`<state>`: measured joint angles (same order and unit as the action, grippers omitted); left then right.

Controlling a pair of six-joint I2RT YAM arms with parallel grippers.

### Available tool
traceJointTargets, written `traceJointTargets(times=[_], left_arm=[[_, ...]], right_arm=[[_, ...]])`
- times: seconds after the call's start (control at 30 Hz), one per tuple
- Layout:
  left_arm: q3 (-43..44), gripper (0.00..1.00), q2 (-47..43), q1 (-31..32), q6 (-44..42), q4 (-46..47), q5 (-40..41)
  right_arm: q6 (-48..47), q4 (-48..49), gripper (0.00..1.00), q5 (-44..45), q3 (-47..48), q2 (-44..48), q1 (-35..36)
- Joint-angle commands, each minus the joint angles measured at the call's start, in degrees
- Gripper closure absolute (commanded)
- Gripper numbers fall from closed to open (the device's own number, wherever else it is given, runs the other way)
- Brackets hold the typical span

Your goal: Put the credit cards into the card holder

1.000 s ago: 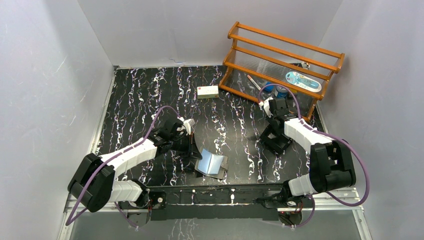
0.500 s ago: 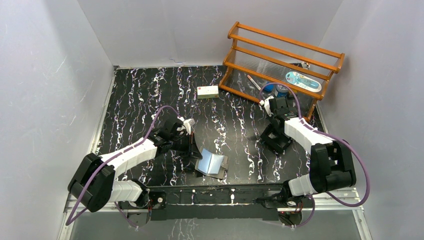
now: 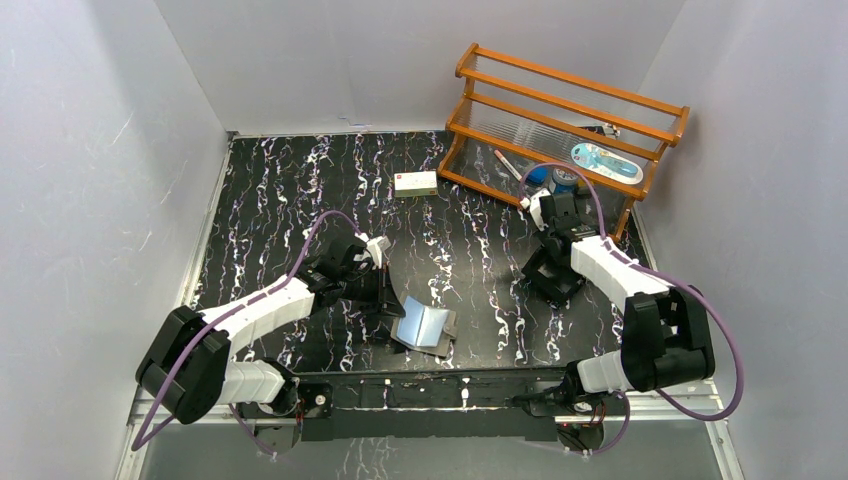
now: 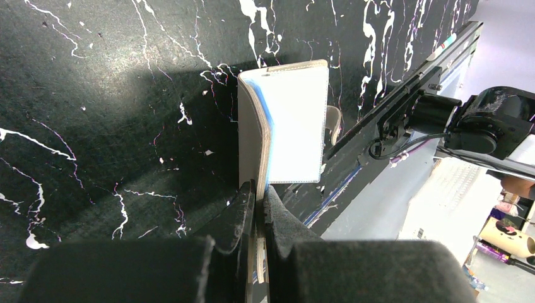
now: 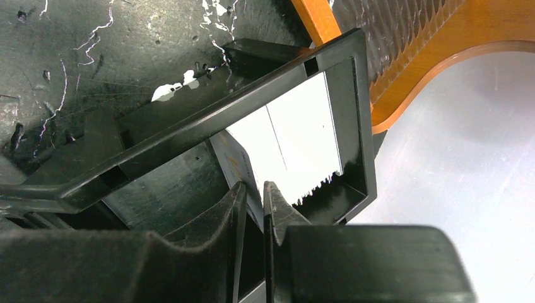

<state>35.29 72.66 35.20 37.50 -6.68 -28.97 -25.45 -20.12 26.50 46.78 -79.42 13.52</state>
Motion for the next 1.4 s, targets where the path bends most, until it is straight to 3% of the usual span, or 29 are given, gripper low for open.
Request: traceJointTargets(times=[0.0, 0.4, 0.7, 1.0, 1.2, 1.37], left_arm=[[0.30, 1.00, -1.25, -0.31, 0.15, -0.18, -0.78], [0.24, 1.00, -0.94, -0.31, 0.48, -1.09, -0.55], [-0.10, 1.00, -0.53, -0.31, 2.24, -0.81, -0.14], [0.39, 1.00, -0.86, -0.31, 2.84, -1.56, 0.81], [-1.08, 1.00, -1.49, -0.30, 7.80, 4.19, -0.22], [0.76, 1.00, 0.07, -0.27, 9.59, 6.49, -1.60]], right_arm=[[0.42, 0.06, 0.78, 0.64, 2.98, 2.31, -0.10], [0.54, -3.05, 0.79, -0.23, 5.09, 3.01, -0.11], [2.41, -11.99, 0.93, -4.04, 10.54, 2.82, -0.13], [3.78, -19.07, 1.00, -5.82, 15.75, 3.89, -0.15], [8.73, -24.40, 1.00, -10.86, 23.07, 5.07, -0.04], [17.04, -26.13, 1.00, -6.49, 29.43, 4.72, -0.01]])
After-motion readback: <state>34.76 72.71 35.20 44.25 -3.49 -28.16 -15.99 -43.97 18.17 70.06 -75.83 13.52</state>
